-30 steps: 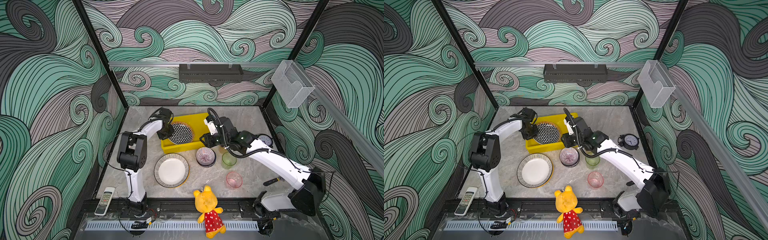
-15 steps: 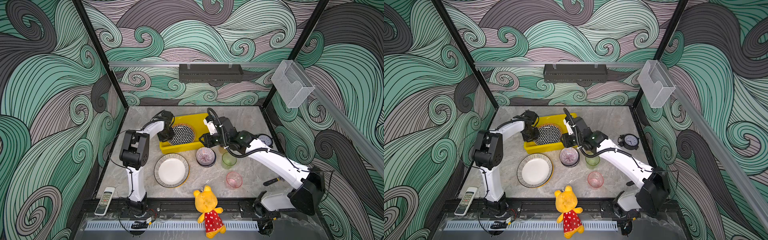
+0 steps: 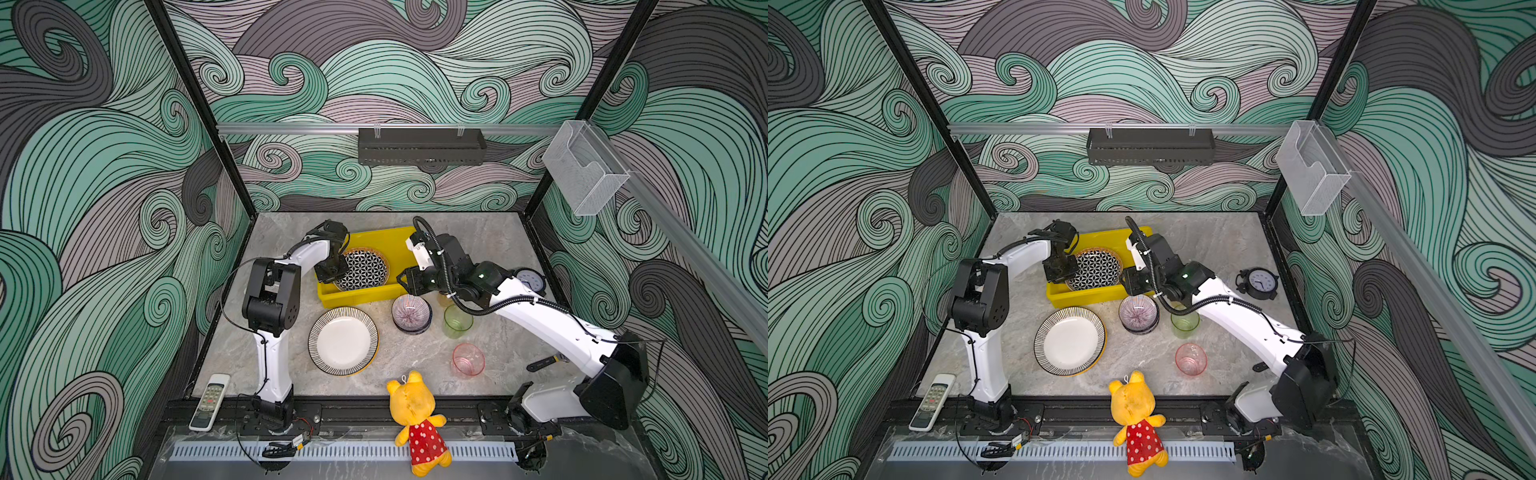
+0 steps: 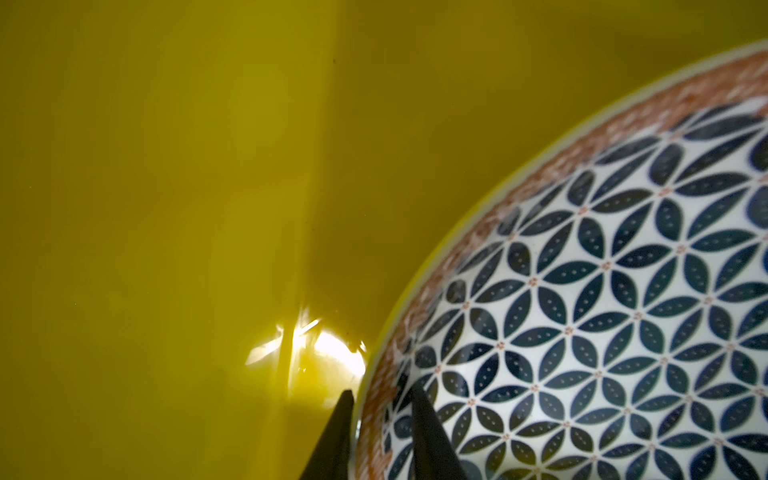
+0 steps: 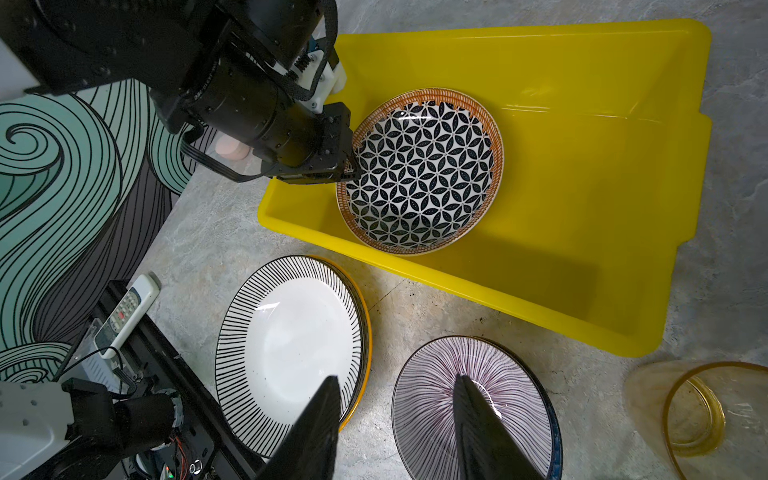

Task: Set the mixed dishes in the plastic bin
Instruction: 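Lower the flower-pattern bowl into the yellow bin with the left gripper, then open the left gripper and withdraw it from the bin toward the plates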

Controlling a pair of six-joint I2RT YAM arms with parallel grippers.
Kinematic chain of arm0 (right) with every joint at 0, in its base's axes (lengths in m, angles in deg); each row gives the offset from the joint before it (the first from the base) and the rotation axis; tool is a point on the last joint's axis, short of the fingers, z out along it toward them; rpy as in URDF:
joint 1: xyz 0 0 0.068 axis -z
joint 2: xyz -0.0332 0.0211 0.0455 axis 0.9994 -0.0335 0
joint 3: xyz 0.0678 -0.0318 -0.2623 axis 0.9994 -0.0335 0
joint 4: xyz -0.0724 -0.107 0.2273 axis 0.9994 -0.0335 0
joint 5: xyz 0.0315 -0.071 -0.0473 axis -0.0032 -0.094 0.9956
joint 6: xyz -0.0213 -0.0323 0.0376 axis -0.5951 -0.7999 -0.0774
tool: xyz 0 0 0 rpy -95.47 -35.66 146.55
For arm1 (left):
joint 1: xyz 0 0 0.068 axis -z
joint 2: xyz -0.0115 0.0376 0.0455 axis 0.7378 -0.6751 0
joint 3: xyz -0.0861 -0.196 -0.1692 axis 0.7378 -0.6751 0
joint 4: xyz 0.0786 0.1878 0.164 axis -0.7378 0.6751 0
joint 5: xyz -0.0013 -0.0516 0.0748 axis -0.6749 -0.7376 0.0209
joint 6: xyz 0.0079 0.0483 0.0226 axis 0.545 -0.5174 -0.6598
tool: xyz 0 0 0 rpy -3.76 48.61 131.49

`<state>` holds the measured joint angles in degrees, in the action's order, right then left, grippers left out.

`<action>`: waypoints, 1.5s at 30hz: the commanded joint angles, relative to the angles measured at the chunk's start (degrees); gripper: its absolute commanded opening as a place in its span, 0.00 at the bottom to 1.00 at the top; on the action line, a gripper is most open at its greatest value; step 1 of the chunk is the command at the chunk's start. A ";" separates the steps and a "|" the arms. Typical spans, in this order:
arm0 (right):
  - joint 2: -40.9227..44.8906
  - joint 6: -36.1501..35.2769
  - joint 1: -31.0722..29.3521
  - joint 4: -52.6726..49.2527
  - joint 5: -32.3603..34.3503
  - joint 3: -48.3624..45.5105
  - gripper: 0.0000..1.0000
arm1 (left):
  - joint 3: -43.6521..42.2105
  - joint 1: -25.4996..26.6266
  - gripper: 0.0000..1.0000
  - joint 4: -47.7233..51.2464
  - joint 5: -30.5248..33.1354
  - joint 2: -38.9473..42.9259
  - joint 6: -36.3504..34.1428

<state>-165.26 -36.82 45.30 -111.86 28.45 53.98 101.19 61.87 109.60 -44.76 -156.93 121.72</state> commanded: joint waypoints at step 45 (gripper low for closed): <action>2.16 2.07 -3.79 -2.74 2.58 -1.21 0.51 | 2.38 -1.07 0.29 10.13 -2.90 21.99 -6.85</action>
<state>-165.26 -36.01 42.80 -112.93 29.22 52.49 104.60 61.08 116.29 -46.86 -139.07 116.35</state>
